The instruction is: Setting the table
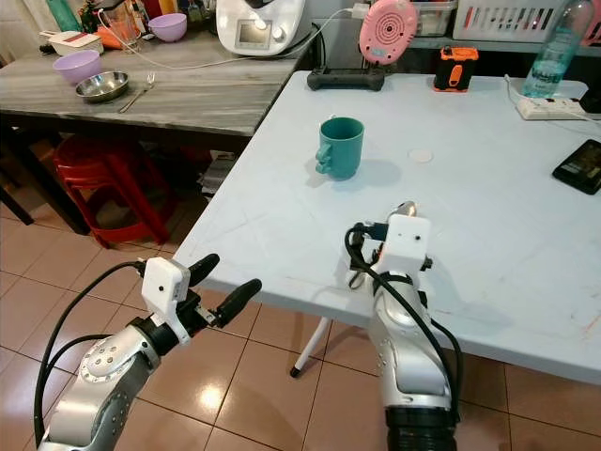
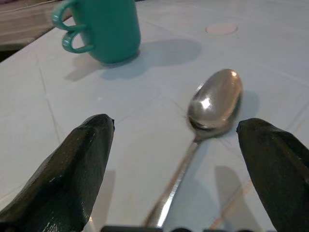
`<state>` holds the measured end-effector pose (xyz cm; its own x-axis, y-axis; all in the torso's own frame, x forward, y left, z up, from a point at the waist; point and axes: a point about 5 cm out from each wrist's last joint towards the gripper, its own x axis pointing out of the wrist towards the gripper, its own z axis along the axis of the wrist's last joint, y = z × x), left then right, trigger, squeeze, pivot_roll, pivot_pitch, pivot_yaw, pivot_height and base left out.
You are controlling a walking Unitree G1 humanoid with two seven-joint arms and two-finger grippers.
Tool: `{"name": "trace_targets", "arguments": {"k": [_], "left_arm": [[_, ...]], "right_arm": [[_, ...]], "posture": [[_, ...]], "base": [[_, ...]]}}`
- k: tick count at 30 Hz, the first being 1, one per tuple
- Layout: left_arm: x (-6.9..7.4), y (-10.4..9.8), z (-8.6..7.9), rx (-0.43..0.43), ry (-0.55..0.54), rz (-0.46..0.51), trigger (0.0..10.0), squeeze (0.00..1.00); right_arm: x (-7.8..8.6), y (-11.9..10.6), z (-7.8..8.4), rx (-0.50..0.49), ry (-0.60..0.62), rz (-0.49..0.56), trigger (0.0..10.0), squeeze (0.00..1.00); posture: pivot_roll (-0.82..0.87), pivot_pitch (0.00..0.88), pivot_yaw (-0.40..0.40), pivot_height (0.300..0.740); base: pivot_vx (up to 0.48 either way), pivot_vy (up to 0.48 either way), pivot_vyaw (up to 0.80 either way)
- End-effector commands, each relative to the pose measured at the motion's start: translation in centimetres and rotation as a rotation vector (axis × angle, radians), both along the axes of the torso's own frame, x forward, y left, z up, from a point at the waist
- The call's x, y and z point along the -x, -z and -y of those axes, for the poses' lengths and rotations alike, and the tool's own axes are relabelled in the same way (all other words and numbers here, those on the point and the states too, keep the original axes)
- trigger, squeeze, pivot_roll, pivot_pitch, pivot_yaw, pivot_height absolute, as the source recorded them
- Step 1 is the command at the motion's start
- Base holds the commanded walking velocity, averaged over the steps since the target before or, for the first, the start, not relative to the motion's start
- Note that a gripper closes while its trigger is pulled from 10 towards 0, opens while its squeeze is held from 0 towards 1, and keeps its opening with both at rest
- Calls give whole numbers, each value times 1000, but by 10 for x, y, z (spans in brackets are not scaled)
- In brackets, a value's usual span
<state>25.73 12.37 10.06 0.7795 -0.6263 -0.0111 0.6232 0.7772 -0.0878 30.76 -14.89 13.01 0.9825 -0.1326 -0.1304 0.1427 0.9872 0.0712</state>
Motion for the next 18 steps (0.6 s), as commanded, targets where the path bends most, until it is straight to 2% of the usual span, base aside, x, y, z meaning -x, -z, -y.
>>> {"name": "trace_targets", "arguments": {"k": [1,5,13,16,17,18], "left_arm": [[1,-3,-1,-2,30,4,10000,0],[1,-6,-1,9,67,10,10000,0],[1,-7,0,2,103,17,10000,0],[3,-9,3,12,148,19,10000,0],[3,-9,4,13,157,20,10000,0],[3,-9,4,13,157,20,10000,0]], "right_arm": [[-3,5,-4,-6,5,-46,10000,0],[-13,5,-10,18,-11,-79,10000,0],[-25,4,-13,29,10,-107,10000,0],[-33,7,-12,18,19,-140,10000,0],[-34,9,-13,14,20,-156,9059,0],[-34,9,-13,14,20,-156,9059,0]], "posture": [[-103,95,89,740],[-103,98,87,740],[-107,103,84,740],[-109,102,80,740],[-109,102,80,740],[-109,102,80,740]], "base": [[0,0,0],[0,0,0],[0,0,0],[0,0,0],[0,0,0],[0,0,0]]}}
